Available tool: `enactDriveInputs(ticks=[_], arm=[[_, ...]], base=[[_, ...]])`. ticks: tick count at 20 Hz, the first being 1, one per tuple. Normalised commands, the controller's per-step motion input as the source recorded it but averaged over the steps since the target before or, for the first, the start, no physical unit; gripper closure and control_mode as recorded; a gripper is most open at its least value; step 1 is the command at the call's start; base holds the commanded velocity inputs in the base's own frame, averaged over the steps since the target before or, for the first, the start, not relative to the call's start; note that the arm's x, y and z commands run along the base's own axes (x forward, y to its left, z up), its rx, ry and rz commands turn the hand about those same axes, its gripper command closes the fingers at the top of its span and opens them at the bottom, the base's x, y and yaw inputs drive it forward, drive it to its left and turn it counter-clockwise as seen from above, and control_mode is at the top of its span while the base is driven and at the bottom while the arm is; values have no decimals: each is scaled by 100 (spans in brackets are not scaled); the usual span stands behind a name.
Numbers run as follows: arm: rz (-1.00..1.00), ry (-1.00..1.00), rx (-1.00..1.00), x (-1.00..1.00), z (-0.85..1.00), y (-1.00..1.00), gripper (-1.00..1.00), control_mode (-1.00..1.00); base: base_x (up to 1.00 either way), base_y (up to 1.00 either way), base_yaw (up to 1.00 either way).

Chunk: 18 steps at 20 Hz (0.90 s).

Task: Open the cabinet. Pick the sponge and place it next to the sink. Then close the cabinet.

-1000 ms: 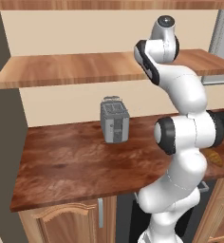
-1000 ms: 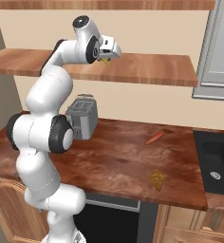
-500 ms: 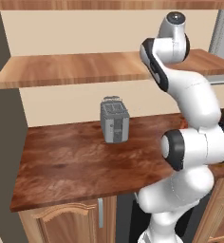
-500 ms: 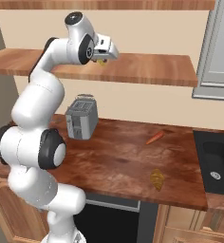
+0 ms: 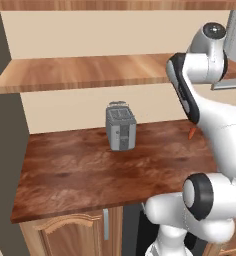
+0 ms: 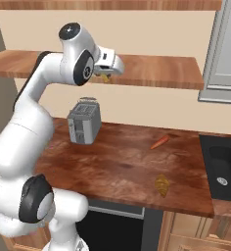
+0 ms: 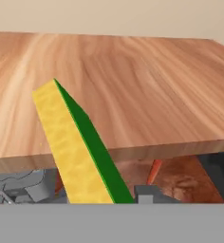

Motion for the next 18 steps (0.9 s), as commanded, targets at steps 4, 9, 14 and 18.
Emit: enactDriveInputs(ticks=[4, 9, 14, 18], arm=[[-10, 6, 0, -100, -31, -95, 100, -100], [-11, 10, -3, -100, -48, -96, 100, -100], [-9, 17, -10, -83, -63, -82, 100, -100], [-7, 24, -15, -48, -74, -68, 100, -100]], base=[[0, 0, 0], [0, 0, 0], [0, 0, 0], [0, 0, 0]])
